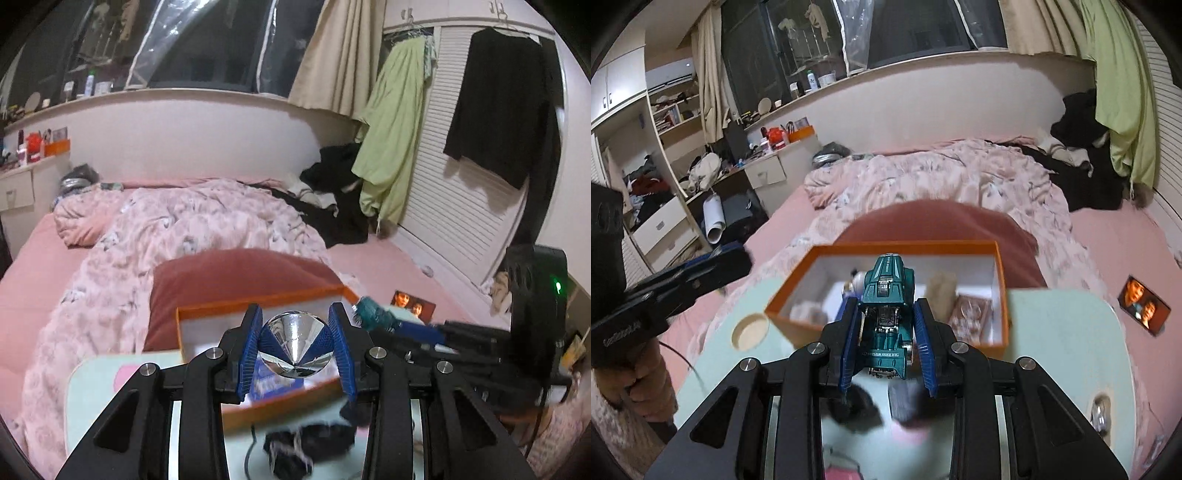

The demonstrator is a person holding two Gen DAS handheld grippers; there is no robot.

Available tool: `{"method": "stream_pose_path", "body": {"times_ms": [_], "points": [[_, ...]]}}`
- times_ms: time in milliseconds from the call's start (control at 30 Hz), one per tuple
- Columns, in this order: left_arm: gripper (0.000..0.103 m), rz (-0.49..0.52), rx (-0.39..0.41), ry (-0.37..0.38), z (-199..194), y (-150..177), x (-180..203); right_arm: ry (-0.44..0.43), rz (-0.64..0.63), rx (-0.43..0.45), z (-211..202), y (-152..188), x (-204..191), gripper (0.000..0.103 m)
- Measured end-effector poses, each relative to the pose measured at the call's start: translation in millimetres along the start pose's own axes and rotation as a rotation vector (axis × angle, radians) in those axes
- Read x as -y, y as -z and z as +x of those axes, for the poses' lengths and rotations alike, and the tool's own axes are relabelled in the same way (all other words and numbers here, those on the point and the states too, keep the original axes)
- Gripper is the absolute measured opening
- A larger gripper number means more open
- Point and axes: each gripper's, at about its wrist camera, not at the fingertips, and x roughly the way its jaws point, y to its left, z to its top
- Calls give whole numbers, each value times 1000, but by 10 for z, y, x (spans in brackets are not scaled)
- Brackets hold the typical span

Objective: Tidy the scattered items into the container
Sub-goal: 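Carry the silver piece with the left gripper while the right carries the green car over the box, then release the silver piece into the orange box with the left gripper while the right releases the green car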

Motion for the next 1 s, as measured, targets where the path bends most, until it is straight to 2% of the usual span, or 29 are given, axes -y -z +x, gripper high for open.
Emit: {"method": "stream_pose_path", "body": {"times_ms": [433,633,667,700,733,767,833,867,900,1000], "points": [[35,-79,-43,17,488,-126,-272,-74,41,8,245,-187,219,30],[37,-74,-89,-15,721,-82,-324,-67,53,-15,413,-226,273,31],[39,-82,-107,-28,766,-62,-342,-58,54,-25,448,-224,281,32],[52,-89,-120,-40,796,-40,-356,-41,54,-42,484,-222,284,33],[61,-92,-120,-47,801,-20,-363,-15,57,-60,518,-218,291,33],[62,-91,-112,-51,787,2,-362,5,62,-66,533,-205,300,34],[64,-77,-110,-60,739,34,-346,14,77,-56,517,-177,322,43],[64,-74,-110,-61,711,47,-338,14,84,-48,495,-166,335,52],[64,-72,-108,-60,677,62,-330,13,90,-41,466,-154,339,57],[73,-62,-94,-63,522,133,-295,-3,95,-23,374,-123,330,57]]}}
